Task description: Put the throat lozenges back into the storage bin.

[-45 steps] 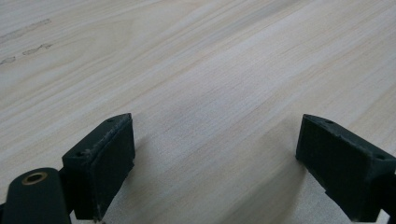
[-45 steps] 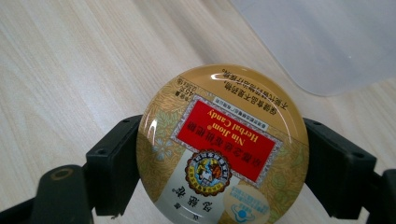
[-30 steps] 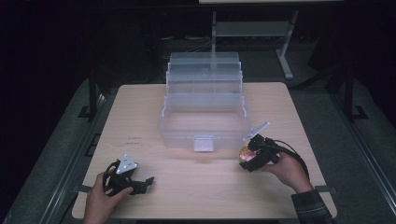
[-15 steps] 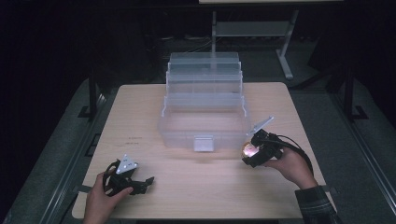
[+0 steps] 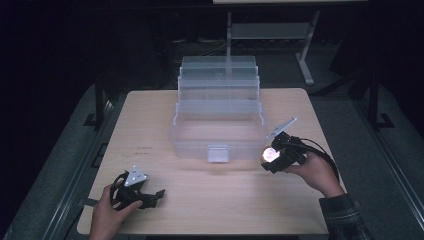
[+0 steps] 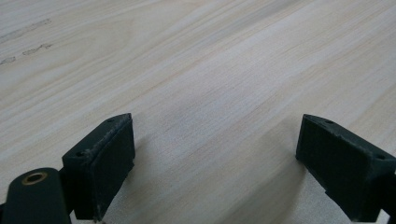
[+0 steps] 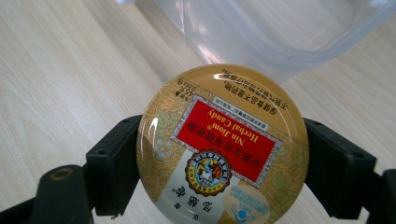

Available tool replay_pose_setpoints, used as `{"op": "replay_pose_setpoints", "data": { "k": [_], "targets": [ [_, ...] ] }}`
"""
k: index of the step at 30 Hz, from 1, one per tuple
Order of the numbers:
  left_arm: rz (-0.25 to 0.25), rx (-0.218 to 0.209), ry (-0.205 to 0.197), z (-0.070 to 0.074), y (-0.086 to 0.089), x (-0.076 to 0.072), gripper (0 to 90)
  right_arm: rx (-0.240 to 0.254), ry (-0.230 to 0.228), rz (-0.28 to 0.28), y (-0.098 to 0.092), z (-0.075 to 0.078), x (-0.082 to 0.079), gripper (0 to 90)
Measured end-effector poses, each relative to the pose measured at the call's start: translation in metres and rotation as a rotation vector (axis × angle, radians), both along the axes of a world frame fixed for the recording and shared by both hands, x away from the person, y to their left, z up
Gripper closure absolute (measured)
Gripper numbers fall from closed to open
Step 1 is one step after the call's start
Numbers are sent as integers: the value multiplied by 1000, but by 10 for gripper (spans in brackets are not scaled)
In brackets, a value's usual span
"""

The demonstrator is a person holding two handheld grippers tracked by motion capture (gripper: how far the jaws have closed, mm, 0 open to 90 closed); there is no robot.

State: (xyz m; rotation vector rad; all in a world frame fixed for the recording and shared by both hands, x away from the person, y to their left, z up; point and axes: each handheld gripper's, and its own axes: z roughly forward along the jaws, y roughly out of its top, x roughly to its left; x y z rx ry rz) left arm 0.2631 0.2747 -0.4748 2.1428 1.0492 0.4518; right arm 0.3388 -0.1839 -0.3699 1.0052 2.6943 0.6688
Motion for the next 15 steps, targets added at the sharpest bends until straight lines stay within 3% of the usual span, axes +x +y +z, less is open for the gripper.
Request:
{"op": "replay_pose_setpoints", "data": {
  "k": [15],
  "targets": [
    [1,-1,-2,0,0,0,108,11,-33,-8,-1,23,9,198]
  ]
}}
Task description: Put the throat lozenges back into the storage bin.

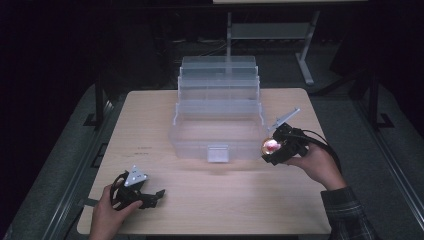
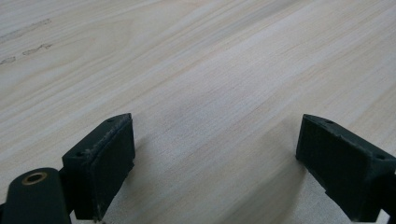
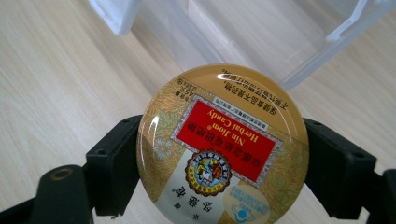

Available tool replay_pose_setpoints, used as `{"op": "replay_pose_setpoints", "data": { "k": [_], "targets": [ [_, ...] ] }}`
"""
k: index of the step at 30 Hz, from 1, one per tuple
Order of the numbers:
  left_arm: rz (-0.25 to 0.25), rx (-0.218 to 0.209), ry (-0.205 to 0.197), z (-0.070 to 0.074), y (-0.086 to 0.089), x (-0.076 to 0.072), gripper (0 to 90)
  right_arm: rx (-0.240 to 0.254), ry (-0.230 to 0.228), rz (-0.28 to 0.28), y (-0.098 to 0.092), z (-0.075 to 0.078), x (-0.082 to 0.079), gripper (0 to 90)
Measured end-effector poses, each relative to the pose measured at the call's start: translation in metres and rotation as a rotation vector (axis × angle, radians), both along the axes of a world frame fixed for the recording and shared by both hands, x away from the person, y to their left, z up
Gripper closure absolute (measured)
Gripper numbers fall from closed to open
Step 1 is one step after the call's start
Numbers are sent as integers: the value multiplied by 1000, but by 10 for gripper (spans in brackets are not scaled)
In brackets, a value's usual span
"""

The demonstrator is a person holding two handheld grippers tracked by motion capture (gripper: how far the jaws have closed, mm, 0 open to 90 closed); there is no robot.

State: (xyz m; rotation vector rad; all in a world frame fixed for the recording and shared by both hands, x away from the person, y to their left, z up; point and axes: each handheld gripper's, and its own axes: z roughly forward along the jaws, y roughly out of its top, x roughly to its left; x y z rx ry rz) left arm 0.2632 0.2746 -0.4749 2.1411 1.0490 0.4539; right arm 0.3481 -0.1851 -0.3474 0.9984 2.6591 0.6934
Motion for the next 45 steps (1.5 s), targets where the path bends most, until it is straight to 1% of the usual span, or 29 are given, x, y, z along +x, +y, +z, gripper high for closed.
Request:
{"op": "replay_pose_setpoints", "data": {
  "k": [12,22,28,37,39,45],
  "targets": [
    [-1,1,0,0,0,0,107,17,-22,-8,1,14,14,198],
    [-2,2,1,0,0,0,107,23,-30,-20,7,23,29,197],
    [0,0,0,0,0,0,108,23,-33,-16,13,28,37,198],
    [0,0,0,0,0,0,107,20,-33,-15,21,30,48,197],
    [0,0,0,0,0,0,107,28,-31,-15,23,30,51,197],
    [1,-1,1,0,0,0,107,20,-25,-17,27,25,57,197]
  ]
}}
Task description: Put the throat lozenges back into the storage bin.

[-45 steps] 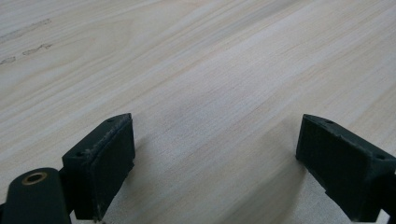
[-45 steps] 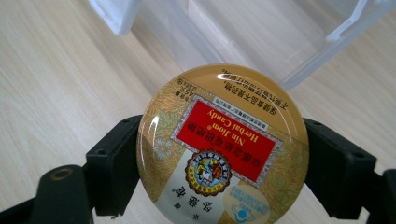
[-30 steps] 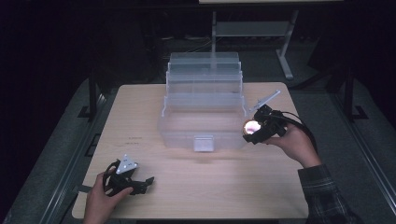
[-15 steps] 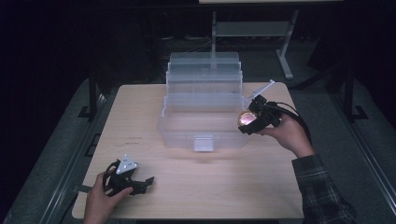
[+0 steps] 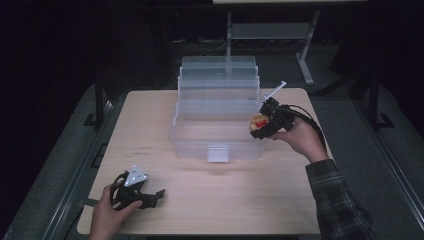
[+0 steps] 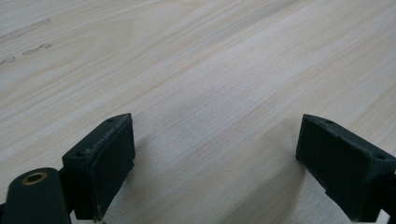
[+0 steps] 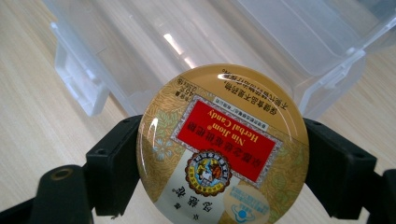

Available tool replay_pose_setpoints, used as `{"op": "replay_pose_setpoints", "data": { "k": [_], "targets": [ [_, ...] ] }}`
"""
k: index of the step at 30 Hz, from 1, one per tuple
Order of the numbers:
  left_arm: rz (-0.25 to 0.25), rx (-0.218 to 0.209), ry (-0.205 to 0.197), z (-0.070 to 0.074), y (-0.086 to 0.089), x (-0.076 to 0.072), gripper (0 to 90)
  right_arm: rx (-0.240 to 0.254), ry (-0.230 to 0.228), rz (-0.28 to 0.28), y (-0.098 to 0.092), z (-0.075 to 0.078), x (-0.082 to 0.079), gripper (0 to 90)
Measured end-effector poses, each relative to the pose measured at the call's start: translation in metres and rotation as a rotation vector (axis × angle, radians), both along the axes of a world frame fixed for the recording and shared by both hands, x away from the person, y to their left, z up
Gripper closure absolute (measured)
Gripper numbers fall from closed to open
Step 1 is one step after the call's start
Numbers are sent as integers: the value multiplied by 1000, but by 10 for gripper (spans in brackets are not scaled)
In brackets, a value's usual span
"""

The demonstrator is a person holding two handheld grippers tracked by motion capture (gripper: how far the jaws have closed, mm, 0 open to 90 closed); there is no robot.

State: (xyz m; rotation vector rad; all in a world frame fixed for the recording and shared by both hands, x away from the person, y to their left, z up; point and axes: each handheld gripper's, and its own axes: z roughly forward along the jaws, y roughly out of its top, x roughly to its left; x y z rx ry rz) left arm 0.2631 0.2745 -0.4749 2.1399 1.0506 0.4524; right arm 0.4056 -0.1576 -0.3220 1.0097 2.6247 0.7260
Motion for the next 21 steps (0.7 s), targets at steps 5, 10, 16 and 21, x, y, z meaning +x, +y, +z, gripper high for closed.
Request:
{"op": "replay_pose_setpoints", "data": {
  "k": [5,10,16,21],
  "targets": [
    [-2,2,1,0,0,0,108,1,8,1,4,-6,4,197],
    [-2,3,1,0,0,0,107,0,13,4,8,-11,9,197],
    [-2,3,1,0,0,0,108,-15,28,-1,11,-17,15,197],
    [-2,3,1,0,0,0,107,-28,34,-3,13,-22,19,196]
  ]
}}
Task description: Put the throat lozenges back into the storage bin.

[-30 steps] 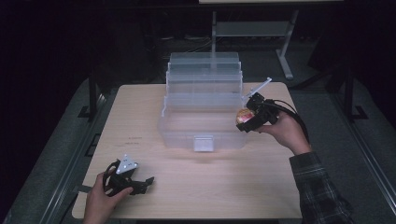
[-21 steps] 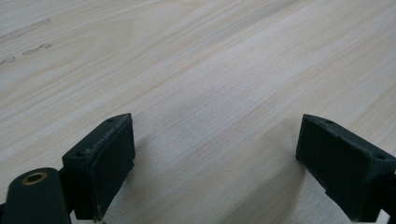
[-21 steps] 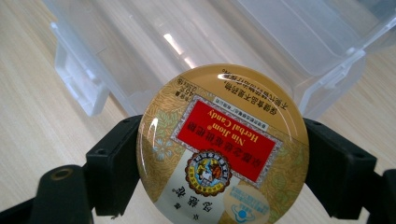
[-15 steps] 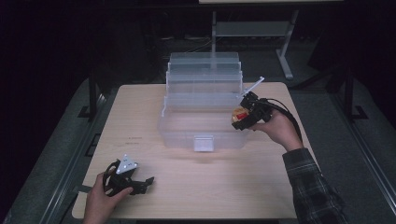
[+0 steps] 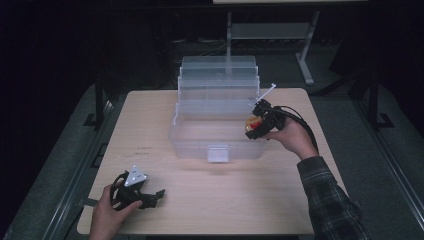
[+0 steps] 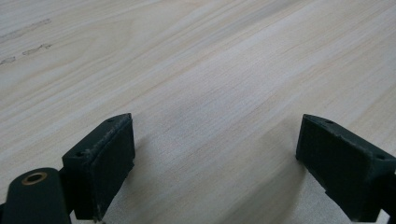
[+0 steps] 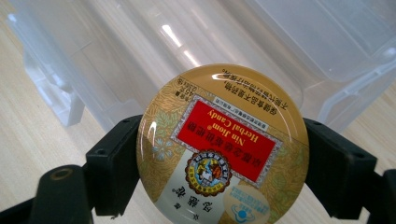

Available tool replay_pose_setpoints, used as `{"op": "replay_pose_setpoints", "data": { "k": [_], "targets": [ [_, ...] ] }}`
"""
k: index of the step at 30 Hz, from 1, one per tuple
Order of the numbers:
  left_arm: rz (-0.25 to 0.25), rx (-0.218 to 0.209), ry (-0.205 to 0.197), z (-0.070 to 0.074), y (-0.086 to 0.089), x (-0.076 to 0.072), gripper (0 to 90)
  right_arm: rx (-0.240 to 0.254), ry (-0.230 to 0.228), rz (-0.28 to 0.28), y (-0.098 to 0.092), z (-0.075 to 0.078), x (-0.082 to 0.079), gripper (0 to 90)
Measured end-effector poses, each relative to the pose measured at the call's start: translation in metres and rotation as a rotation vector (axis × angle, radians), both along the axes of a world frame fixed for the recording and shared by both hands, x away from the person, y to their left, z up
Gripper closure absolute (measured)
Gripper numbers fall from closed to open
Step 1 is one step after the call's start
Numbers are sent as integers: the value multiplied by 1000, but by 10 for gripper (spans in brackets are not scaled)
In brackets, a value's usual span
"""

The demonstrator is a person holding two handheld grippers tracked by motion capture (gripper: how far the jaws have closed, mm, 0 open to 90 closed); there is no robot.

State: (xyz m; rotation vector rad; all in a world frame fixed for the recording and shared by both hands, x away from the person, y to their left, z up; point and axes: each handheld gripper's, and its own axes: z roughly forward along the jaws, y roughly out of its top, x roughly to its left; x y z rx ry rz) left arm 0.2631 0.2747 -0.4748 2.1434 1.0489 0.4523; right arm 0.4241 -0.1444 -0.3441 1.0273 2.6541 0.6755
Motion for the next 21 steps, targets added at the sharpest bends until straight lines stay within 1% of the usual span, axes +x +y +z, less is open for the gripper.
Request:
{"op": "replay_pose_setpoints", "data": {
  "k": [5,14,21],
  "targets": [
    [0,0,0,0,0,0,108,-3,1,7,3,-4,3,196],
    [0,0,0,0,0,0,107,-20,18,4,5,-8,6,193],
    [0,0,0,0,0,0,108,-9,24,0,4,-13,6,183]
  ]
}}
